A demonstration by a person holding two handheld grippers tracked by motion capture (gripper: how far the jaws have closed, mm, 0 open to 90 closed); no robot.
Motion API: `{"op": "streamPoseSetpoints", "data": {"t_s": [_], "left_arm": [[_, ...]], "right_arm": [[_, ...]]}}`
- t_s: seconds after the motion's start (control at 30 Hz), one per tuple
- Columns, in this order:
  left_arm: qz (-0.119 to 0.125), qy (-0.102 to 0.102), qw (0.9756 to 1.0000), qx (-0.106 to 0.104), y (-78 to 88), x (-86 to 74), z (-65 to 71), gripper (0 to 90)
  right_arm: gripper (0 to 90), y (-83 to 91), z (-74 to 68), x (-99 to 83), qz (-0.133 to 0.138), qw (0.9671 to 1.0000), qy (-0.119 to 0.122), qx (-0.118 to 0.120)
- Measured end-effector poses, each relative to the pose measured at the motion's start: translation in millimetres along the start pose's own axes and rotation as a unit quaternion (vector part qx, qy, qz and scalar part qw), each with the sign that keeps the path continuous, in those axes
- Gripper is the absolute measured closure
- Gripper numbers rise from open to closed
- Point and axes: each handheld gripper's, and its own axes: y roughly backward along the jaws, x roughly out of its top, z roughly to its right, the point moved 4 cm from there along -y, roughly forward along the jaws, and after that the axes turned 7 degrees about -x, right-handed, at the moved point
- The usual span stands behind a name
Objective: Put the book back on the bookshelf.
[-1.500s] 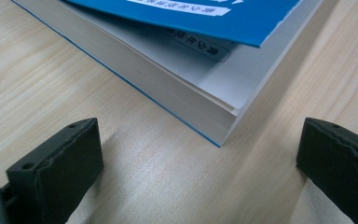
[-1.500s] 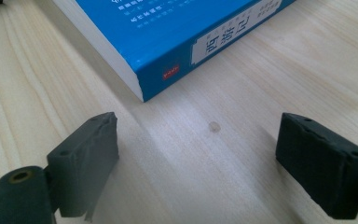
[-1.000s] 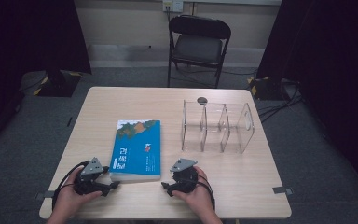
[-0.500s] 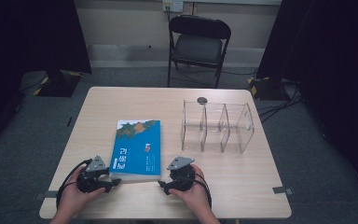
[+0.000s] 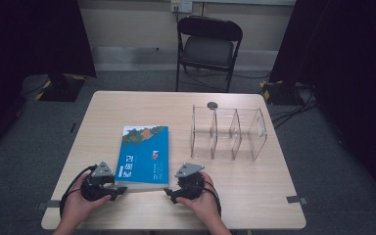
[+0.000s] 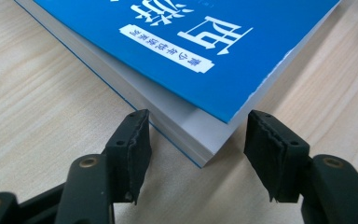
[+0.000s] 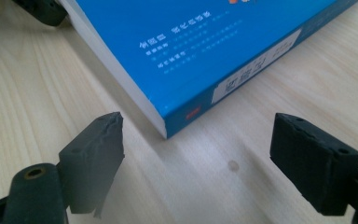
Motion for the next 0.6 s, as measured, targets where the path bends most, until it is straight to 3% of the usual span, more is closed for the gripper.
{"op": "streamPoseSetpoints", "data": {"t_s": [0.13, 0.33, 0.5, 0.6], "left_arm": [[0.013, 0.006, 0.9999, -0.002, 1.0, 0.9, 0.7, 42.0], [0.008, 0.006, 0.9999, -0.002, 2.8, 3.0, 1.1, 42.1], [0.039, 0.023, 0.9988, -0.02, 9.2, 9.8, 0.9, 44.9], [0.039, 0.02, 0.9988, -0.023, 10.0, 12.0, 0.2, 45.2]], "right_arm": [[16.6, -2.6, -3.5, 3.0, -0.001, 1.0, 0.003, 0.004], [16.5, -7.9, -6.9, 12.2, 0.001, 0.9999, 0.012, 0.005], [16.5, -12.1, -7.9, 19.1, 0.007, 0.9997, 0.021, 0.006], [16.5, -12.5, -8.4, 23.2, 0.015, 0.9997, 0.02, 0.007]]}}
